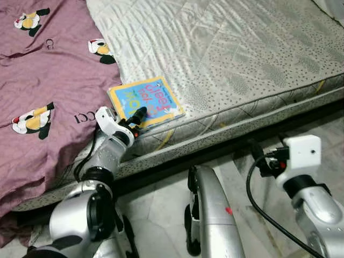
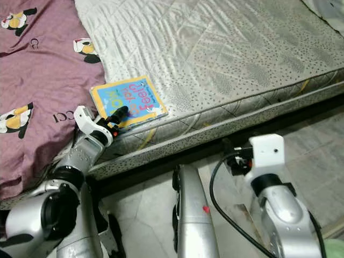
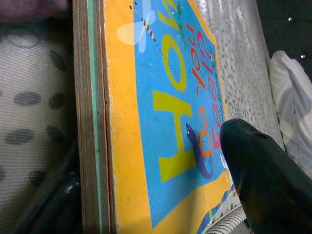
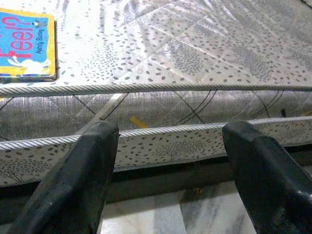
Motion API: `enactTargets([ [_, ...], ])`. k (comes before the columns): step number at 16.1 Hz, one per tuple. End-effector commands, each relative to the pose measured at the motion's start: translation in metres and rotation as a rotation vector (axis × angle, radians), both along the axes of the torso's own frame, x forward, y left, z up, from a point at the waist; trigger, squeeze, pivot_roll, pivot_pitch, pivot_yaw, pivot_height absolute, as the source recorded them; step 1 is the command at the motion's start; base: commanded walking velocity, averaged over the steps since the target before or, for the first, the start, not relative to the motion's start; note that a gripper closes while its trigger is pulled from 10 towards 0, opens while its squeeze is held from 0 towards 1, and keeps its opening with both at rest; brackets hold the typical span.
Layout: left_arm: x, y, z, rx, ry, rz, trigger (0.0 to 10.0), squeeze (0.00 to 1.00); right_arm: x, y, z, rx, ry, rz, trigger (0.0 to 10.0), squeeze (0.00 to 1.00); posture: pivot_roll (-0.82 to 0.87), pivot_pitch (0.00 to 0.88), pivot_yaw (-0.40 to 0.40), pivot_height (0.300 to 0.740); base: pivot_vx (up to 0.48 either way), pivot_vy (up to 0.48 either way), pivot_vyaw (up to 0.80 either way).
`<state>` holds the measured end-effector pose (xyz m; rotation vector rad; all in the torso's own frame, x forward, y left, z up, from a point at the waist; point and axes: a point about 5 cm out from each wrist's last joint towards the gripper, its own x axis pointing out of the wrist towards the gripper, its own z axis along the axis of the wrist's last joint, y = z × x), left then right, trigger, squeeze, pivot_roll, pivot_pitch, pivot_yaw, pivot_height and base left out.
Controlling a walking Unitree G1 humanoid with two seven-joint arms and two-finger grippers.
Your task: Clean up the room
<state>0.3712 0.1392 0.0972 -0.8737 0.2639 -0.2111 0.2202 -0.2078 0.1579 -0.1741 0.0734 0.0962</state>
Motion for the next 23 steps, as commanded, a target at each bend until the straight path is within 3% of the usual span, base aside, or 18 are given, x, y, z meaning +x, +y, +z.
enactTargets([
  [1,-0.007,-0.007,-0.014,0.002,0.066,-0.043,0.0,0.0,0.0,-0.001,-0.003,-0.001,0.007,-0.009,10.0,0.0,-0.31,0.214,-0.026,0.501,0.0,0.0,0.0],
  [6,-0.006,0.002,-0.014,0.004,0.079,-0.035,0.0,0.0,0.013,0.012,-0.004,0.059,-0.026,0.044,10.0,0.0,-0.28,0.179,-0.011,0.501,0.0,0.0,0.0],
  [9,-0.007,0.004,-0.015,0.013,0.086,-0.039,0.0,0.0,0.01,0.041,-0.008,0.171,0.04,0.291,10.0,0.0,-0.27,0.162,-0.004,0.501,0.0,0.0,0.0],
  [10,-0.006,0.004,-0.014,0.013,0.085,-0.039,0.0,0.0,0.012,0.041,-0.008,0.141,0.034,0.294,10.0,0.0,-0.27,0.158,-0.002,0.501,0.0,0.0,0.0],
  [13,-0.004,0.005,-0.011,0.011,0.075,-0.04,0.0,0.0,0.02,0.041,-0.009,0.177,0.024,0.289,10.0,0.0,-0.25,0.137,0.006,0.501,0.0,0.0,0.0],
  [15,0.001,0.009,0.0,0.015,0.025,-0.037,0.0,0.0,0.024,0.055,-0.009,0.25,0.038,0.374,10.0,0.0,-0.23,0.106,0.02,0.501,0.0,0.0,0.0],
  [18,0.011,0.012,0.02,0.037,-0.05,-0.019,0.0,0.0,0.032,0.063,-0.012,0.281,0.045,0.415,10.0,0.0,-0.19,0.076,0.032,0.501,0.0,0.0,0.0],
  [19,0.018,0.015,0.039,0.089,-0.145,-0.017,0.0,0.0,0.04,0.066,-0.016,0.283,0.035,0.383,10.0,0.0,-0.16,0.055,0.028,0.501,0.0,0.0,0.0],
  [23,0.021,0.026,0.078,0.311,-0.373,0.019,0.0,0.0,0.055,0.077,-0.022,0.291,-0.026,0.292,10.0,0.0,-0.05,0.014,0.058,0.501,0.0,0.0,0.0],
])
